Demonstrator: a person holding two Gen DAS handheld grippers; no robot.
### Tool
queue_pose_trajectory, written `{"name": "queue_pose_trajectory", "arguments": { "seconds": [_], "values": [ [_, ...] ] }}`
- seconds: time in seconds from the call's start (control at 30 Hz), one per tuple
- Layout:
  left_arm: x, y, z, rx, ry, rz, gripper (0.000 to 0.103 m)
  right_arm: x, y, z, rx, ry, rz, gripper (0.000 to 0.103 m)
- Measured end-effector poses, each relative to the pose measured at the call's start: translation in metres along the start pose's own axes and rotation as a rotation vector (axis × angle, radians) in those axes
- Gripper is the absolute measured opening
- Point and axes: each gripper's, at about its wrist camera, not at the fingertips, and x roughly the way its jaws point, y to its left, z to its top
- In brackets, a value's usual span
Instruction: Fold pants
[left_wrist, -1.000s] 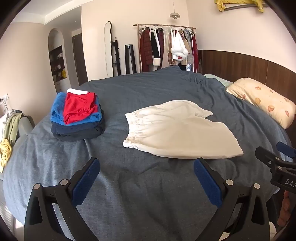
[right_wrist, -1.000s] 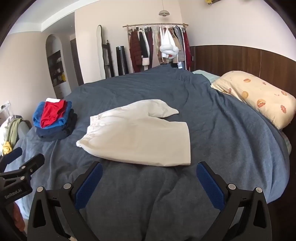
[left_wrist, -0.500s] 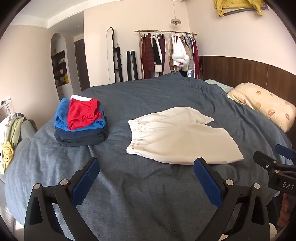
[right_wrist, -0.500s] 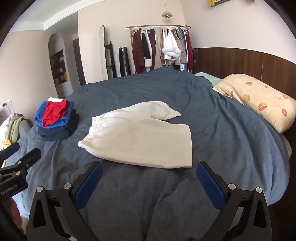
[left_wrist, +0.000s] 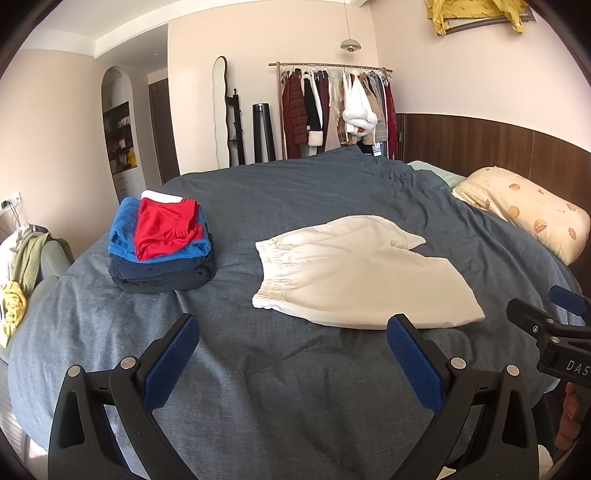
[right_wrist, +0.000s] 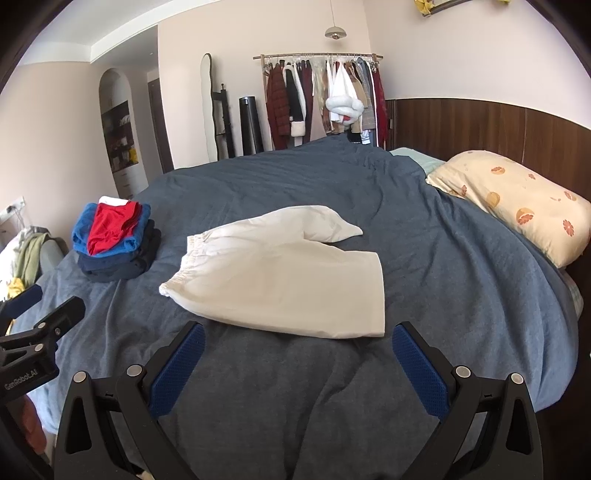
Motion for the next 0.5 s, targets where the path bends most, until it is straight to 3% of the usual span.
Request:
{"name": "queue_pose_trajectory", "arguments": {
  "seconds": [0.5],
  "values": [
    [-0.0050,0.0023,-0.0018,-0.001,-0.017,0.000,0.103,-0.0045,0.0013,0.0014,-0.006,-0.012,0.002,0.102]
  ]
}}
